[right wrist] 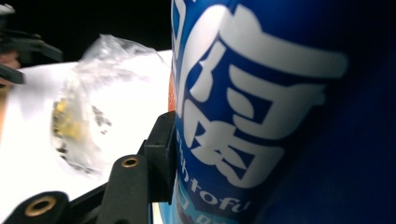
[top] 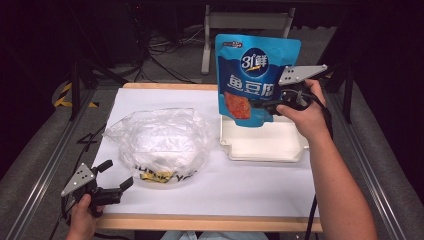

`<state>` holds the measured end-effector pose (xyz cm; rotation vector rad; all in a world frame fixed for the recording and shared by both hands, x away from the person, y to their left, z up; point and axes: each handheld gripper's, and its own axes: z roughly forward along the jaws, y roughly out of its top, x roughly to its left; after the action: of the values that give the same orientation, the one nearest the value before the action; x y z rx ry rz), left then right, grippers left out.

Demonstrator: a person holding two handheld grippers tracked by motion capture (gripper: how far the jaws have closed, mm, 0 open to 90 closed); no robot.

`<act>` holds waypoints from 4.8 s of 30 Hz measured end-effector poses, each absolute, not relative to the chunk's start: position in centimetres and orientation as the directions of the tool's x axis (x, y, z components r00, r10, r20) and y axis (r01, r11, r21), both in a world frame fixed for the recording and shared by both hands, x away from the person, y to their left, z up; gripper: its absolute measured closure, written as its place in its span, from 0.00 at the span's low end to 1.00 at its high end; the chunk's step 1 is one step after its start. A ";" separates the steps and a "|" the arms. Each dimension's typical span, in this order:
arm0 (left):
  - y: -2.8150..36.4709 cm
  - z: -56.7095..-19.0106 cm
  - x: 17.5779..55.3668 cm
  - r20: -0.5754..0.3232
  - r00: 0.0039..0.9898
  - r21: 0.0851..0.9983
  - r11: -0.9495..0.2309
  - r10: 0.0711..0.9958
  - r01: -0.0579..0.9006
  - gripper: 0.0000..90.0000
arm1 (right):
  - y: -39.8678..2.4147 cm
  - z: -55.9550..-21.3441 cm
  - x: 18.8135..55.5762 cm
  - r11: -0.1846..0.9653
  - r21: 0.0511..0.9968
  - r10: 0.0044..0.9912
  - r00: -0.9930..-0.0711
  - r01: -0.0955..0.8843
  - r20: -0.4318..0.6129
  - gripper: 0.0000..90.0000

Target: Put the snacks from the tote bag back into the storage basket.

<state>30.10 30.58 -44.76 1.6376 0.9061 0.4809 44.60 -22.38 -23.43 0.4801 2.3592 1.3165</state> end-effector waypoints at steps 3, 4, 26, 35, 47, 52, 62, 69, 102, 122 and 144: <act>30.6 -44.8 30.1 -0.154 0.619 0.950 -0.056 0.770 0.306 0.00 | -23.2 -23.9 45.4 0.506 0.853 0.505 -0.845 0.126 -0.175 0.60; 30.6 -44.8 30.1 -0.152 0.619 0.950 -0.058 0.770 0.305 0.00 | -23.5 -24.1 45.6 0.503 0.854 0.512 -0.842 0.133 -0.171 0.60; 30.5 -44.9 30.1 -0.149 0.612 0.947 -0.066 0.777 0.314 0.00 | -26.8 -29.5 49.3 0.492 0.838 0.600 -0.790 0.237 -0.129 0.60; 30.6 -44.9 30.1 -0.152 0.612 0.947 -0.063 0.776 0.314 0.00 | -26.7 -31.4 49.9 0.507 0.822 0.603 -0.789 0.260 -0.122 0.60; 30.6 -44.9 30.2 -0.150 0.609 0.945 -0.067 0.779 0.319 0.00 | -26.3 -33.3 50.1 0.539 0.794 0.590 -0.799 0.281 -0.118 0.59; 30.5 -45.0 30.2 -0.150 0.610 0.946 -0.067 0.778 0.318 0.00 | -26.0 -33.8 50.0 0.546 0.790 0.575 -0.811 0.280 -0.110 0.59; 30.6 -45.0 30.2 -0.151 0.608 0.945 -0.066 0.779 0.319 0.00 | -25.5 -34.7 49.9 0.560 0.780 0.549 -0.830 0.279 -0.097 0.59; 30.7 -45.0 30.2 -0.153 0.607 0.943 -0.069 0.780 0.326 0.00 | -25.7 -34.9 50.0 0.559 0.783 0.540 -0.836 0.273 -0.094 0.57; 30.5 -45.0 30.3 -0.151 0.606 0.944 -0.067 0.781 0.322 0.00 | -29.9 -35.6 49.7 0.580 0.744 0.634 -0.758 0.332 -0.156 0.27; 30.4 -45.0 30.4 -0.157 0.607 0.944 -0.063 0.779 0.325 0.00 | -31.5 -31.9 45.0 0.448 0.833 0.758 -0.632 0.323 -0.162 0.13; 30.3 -44.8 30.6 -0.153 0.612 0.946 -0.064 0.775 0.318 0.00 | -29.4 -29.4 36.9 0.350 0.905 0.662 -0.747 0.243 -0.056 0.09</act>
<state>30.57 30.27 -44.84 1.6493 0.9191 0.4796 36.93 -29.44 -29.39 0.7913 2.2039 1.3714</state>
